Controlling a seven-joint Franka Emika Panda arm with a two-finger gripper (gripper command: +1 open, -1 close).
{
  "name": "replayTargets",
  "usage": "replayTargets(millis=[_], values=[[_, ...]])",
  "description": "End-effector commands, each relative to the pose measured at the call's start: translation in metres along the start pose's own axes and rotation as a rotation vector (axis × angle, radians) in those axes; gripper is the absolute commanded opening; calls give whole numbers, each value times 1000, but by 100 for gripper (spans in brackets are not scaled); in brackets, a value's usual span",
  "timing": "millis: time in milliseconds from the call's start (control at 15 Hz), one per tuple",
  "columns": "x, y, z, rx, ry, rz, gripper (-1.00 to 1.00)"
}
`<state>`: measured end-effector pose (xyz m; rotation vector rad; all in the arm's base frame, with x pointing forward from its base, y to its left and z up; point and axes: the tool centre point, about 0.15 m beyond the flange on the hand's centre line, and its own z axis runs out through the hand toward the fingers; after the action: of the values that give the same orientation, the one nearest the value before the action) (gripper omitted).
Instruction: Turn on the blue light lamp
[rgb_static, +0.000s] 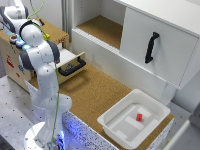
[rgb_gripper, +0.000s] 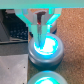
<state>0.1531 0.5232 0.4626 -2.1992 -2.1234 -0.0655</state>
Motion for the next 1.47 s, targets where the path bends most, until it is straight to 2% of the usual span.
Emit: replayTargets(millis=[0, 333, 600, 667, 800, 1000, 1200, 1400], values=[[8, 8, -7, -31, -77, 23, -100], [0, 14, -72, -68, -7, 51, -100], [-1, 19, -86, -95, -12, 72, -100], [-1, 19, -89, -100, -15, 67, 100], [0, 18, -93, -99, -16, 39, 100], [-1, 19, -101, -95, 34, 34, 100], [-1, 10, -105, -65, 83, -13, 100], [-7, 10, -99, -42, 92, -41, 100]])
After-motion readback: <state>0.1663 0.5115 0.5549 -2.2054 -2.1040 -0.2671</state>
